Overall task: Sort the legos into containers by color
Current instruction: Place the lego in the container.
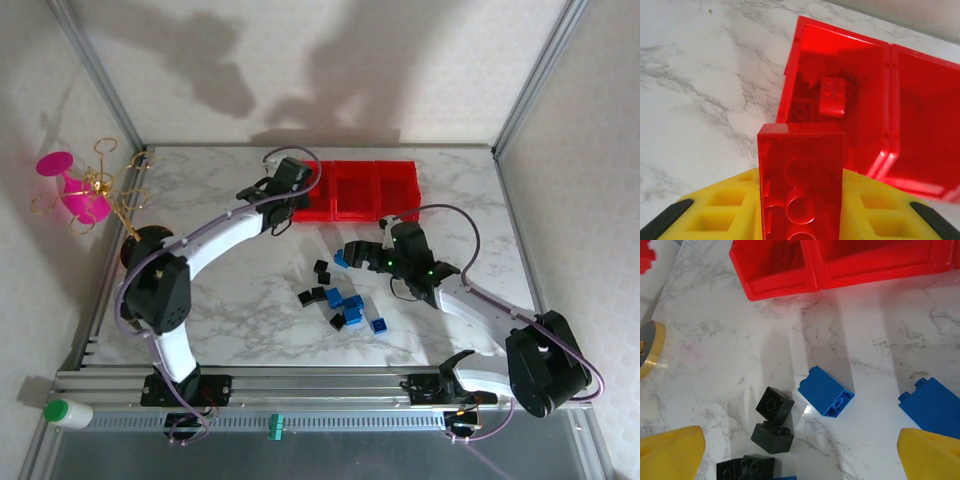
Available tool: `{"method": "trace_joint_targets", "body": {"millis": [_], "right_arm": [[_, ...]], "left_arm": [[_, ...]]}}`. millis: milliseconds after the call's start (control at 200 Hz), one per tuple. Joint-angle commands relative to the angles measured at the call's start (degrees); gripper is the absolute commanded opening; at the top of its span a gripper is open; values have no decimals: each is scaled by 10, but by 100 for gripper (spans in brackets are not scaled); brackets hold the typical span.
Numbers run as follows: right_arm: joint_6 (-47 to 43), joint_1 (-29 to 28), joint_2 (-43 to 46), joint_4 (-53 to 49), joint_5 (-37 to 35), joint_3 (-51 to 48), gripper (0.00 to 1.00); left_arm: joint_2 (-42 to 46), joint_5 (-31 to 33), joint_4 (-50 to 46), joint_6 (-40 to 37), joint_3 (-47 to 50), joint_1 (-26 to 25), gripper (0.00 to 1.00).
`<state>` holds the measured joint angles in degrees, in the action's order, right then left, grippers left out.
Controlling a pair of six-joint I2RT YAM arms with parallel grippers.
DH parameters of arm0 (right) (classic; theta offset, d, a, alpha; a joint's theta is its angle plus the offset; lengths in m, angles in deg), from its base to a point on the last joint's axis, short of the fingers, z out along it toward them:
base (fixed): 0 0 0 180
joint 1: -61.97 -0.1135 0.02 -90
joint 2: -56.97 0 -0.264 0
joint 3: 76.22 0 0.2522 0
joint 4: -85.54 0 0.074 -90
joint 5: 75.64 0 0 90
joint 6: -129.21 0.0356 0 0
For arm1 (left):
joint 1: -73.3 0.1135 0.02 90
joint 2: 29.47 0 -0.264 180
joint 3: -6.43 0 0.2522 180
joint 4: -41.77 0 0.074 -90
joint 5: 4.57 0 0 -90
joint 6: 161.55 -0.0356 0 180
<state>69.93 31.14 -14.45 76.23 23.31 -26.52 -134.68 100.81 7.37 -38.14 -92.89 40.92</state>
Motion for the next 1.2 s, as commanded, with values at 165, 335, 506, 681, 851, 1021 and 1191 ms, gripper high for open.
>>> {"method": "trace_joint_targets", "body": {"millis": [165,335,506,681,851,1021,1191], "right_arm": [[-8,4,-33,2,-22,33,99],[-8,3,-38,6,-22,35,99],[-6,3,-45,12,-20,36,99],[-15,3,-42,5,-25,41,99],[-27,3,-38,-16,-32,55,99],[-32,0,-28,-44,-41,65,99],[-41,-15,-34,-88,-63,80,99]], "left_arm": [[-143,-10,-4,-34,-149,25,28],[-223,-32,-23,-55,-250,28,30],[-298,-25,-66,-69,-344,28,36],[-313,-29,-82,-74,-381,28,47],[-279,-49,-88,-75,-380,28,50],[-190,-73,-63,-77,-293,19,53],[-65,-92,5,-65,-135,7,56]]}}
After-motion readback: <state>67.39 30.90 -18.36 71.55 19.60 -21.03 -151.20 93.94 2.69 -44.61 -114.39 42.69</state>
